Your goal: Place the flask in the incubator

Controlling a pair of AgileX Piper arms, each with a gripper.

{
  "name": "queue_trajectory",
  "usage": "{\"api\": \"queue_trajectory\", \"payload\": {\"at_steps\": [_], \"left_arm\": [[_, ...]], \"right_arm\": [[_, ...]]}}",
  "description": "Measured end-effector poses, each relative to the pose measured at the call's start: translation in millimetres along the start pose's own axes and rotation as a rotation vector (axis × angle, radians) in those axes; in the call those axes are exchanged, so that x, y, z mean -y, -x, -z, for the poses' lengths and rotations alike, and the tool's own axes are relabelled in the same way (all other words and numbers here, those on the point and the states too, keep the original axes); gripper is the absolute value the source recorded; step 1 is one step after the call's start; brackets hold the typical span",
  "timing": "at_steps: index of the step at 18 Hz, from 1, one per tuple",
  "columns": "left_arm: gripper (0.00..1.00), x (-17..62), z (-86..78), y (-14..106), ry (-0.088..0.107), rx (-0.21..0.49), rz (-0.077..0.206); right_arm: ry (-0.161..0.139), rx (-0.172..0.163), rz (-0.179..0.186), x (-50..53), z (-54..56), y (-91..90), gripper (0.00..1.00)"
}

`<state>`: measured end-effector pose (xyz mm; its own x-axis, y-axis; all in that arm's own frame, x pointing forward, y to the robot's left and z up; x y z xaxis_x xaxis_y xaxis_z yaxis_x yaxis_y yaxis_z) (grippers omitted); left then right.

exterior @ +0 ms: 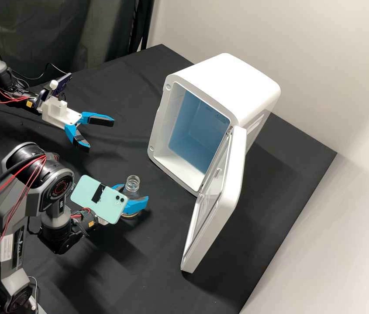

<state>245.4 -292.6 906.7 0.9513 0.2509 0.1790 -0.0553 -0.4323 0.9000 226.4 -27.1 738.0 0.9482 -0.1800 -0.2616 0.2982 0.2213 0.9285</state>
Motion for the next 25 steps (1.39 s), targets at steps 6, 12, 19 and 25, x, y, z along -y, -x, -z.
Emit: {"api": "queue_trajectory", "payload": {"at_steps": [6,12,19,25], "left_arm": [[1.0,0.0,0.0,0.0,0.0,0.0,0.0],[1.0,0.0,0.0,0.0,0.0,0.0,0.0],[1.0,0.0,0.0,0.0,0.0,0.0,0.0],[1.0,0.0,0.0,0.0,0.0,0.0,0.0]], "right_arm": [[0.001,-0.003,0.002,0.2,0.3,0.0,0.0],[-0.087,0.024,-0.086,-23.2,-7.8,10.6,0.0],[-0.184,-0.003,-0.288,-61.1,-10.4,41.4,0.0],[-0.194,-0.03,-0.351,-71.8,-11.6,57.3,0.0]]}}
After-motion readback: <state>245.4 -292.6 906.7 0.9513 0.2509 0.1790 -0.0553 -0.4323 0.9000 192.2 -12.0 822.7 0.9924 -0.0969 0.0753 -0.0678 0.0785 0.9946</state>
